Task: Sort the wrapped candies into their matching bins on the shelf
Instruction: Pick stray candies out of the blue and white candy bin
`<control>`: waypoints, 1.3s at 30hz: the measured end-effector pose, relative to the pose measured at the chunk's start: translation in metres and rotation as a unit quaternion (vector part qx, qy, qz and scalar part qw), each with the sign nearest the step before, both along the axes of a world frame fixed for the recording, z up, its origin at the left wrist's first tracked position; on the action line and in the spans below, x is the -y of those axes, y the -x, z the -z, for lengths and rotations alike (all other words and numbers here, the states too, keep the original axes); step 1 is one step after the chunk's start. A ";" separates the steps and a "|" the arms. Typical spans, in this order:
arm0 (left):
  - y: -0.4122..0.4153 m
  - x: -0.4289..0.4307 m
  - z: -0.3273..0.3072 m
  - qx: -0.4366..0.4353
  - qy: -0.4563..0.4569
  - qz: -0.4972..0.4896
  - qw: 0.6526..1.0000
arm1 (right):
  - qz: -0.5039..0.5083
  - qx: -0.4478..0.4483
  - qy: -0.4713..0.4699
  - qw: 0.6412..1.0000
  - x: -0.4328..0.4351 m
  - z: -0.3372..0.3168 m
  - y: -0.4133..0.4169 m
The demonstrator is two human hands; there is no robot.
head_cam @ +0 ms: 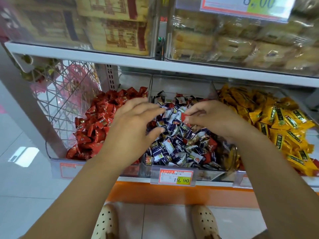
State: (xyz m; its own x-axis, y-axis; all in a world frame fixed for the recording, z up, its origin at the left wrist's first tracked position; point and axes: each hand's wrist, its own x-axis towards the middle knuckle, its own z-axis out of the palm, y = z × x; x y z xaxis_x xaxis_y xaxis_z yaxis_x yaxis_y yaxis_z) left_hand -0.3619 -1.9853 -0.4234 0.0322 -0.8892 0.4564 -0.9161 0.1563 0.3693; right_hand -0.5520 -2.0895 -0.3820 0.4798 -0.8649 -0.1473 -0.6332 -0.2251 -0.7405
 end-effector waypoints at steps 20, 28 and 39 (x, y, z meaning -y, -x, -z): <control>0.010 0.001 0.002 -0.136 -0.061 0.057 0.987 | -0.085 -0.254 0.039 0.963 0.007 0.038 -0.001; 0.007 0.001 -0.006 -0.162 -0.056 0.049 0.984 | -0.107 -0.323 0.108 0.934 0.009 0.056 -0.008; 0.007 0.004 0.001 -0.156 -0.068 0.037 0.985 | -0.098 -0.170 0.037 0.980 0.002 0.066 -0.012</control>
